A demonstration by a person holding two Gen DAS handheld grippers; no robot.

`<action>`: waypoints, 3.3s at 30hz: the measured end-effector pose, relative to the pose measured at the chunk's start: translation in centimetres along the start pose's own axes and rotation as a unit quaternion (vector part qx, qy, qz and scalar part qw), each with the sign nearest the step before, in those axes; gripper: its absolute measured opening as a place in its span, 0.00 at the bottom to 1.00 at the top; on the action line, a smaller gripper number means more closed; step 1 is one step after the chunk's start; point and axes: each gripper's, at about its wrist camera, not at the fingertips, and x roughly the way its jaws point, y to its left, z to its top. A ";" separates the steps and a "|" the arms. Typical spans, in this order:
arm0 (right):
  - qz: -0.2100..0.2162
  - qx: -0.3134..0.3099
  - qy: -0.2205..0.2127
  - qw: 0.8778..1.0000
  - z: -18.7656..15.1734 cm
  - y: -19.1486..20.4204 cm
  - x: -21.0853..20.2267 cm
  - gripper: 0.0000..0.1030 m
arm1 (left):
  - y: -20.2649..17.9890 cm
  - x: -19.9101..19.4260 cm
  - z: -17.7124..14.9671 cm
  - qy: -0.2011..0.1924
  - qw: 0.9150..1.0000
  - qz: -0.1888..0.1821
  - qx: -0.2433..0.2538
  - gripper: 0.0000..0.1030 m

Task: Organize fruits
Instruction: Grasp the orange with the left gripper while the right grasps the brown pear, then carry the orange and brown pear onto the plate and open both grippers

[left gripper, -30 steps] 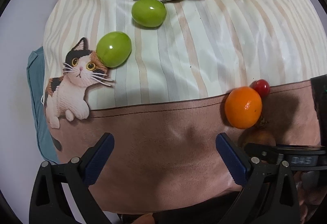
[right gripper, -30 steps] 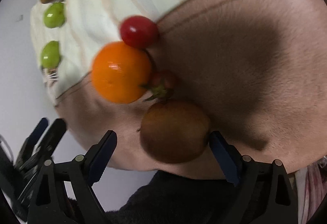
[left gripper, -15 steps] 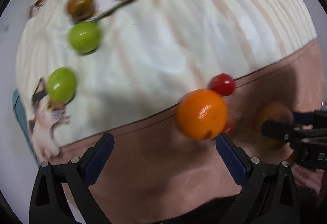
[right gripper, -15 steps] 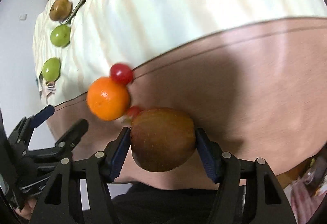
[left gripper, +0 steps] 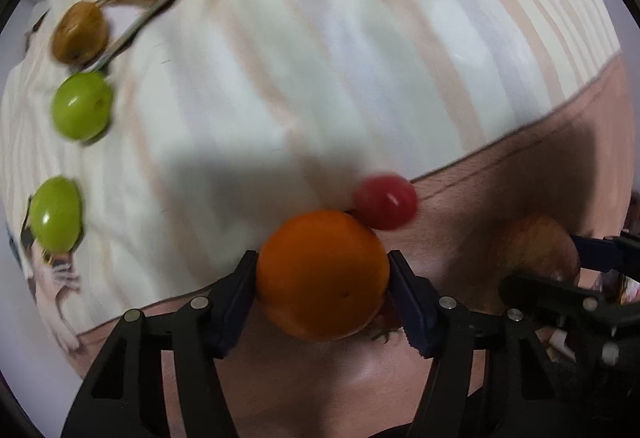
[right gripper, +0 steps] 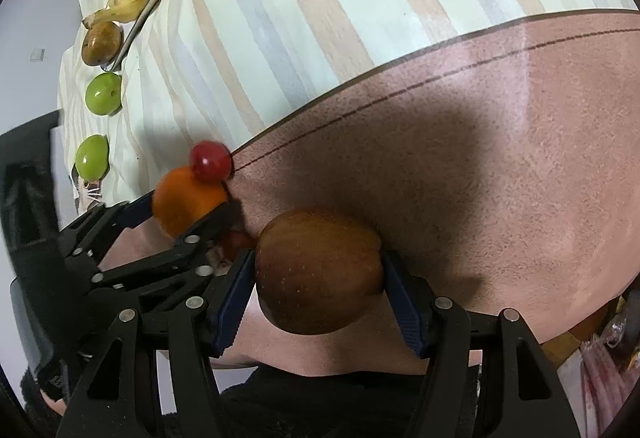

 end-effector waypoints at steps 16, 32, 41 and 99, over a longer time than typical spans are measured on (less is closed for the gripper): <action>-0.037 -0.040 0.026 0.998 0.9 3.0 3.3 0.67 | 7.5 1.5 -1.9 0.046 0.993 -0.012 -0.113 0.60; 0.001 -0.057 0.001 0.998 2.5 4.5 -0.4 0.64 | 7.9 -5.4 -0.1 -0.027 0.990 -0.043 -0.135 0.59; 0.045 -0.078 -0.067 0.994 8.7 8.6 -6.7 0.64 | 12.6 -12.6 6.9 -0.089 0.978 -0.093 -0.162 0.59; -0.037 -0.146 -0.123 0.981 32.5 18.5 -6.5 0.78 | 20.8 -3.5 29.0 0.018 0.971 -0.130 -0.200 0.67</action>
